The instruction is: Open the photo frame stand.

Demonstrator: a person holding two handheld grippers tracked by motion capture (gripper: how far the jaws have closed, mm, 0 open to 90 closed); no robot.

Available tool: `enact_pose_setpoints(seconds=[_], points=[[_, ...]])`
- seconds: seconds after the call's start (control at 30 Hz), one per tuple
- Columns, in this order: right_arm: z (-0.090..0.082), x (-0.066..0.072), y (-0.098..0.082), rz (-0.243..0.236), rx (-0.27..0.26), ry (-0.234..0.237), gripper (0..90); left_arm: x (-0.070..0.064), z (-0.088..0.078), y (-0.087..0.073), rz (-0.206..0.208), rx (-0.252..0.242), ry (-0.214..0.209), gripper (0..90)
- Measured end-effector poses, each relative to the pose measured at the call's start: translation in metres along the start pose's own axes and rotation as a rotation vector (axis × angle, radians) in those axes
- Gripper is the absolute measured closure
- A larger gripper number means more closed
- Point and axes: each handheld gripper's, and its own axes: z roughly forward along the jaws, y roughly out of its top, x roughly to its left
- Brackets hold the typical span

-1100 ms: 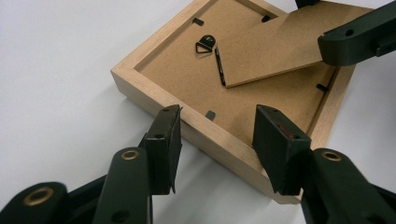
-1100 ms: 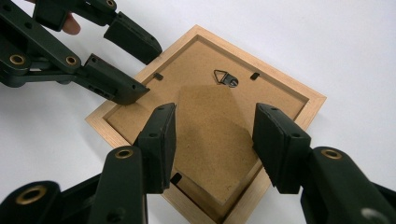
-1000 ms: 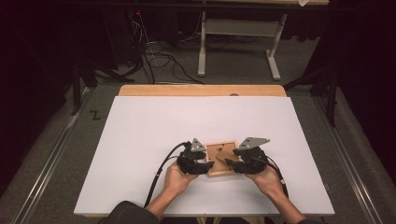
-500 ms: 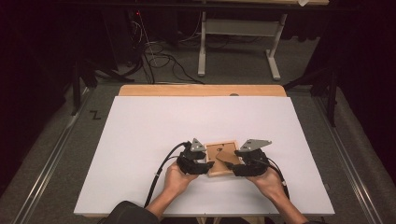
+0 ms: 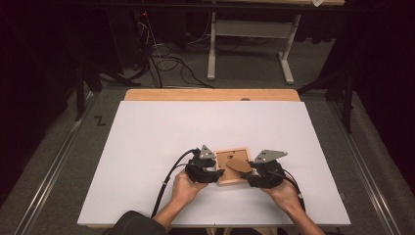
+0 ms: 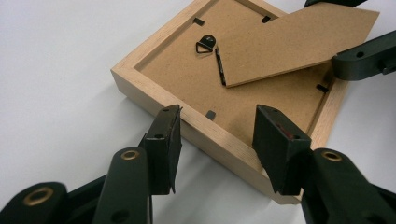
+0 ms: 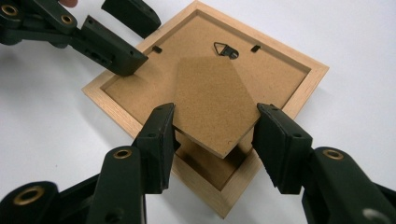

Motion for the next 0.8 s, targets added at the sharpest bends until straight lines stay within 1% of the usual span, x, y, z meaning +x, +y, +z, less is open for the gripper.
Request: enact_pose_setpoints(seconds=[0.23, 0.37, 0.5, 0.67, 0.8], points=[[-0.003, 0.001, 0.006, -0.006, -0.027, -0.004, 50.4, 0.0, 0.0, 0.0, -0.001, 0.0, -0.001, 51.8], [-0.004, 0.002, 0.011, -0.008, -0.024, -0.006, 50.4, 0.0, 0.0, 0.0, -0.001, 0.002, -0.001, 51.8], [-0.004, 0.001, 0.011, -0.009, -0.02, -0.005, 50.4, 0.0, 0.0, 0.0, -0.002, 0.002, -0.001, 51.8], [-0.003, 0.0, 0.012, -0.004, -0.032, 0.002, 50.4, 0.0, 0.0, 0.0, -0.006, -0.002, 0.001, 52.0], [-0.004, 0.0, 0.012, 0.001, -0.03, 0.005, 50.4, -0.001, 0.0, 0.0, 0.004, 0.002, 0.007, 52.5]])
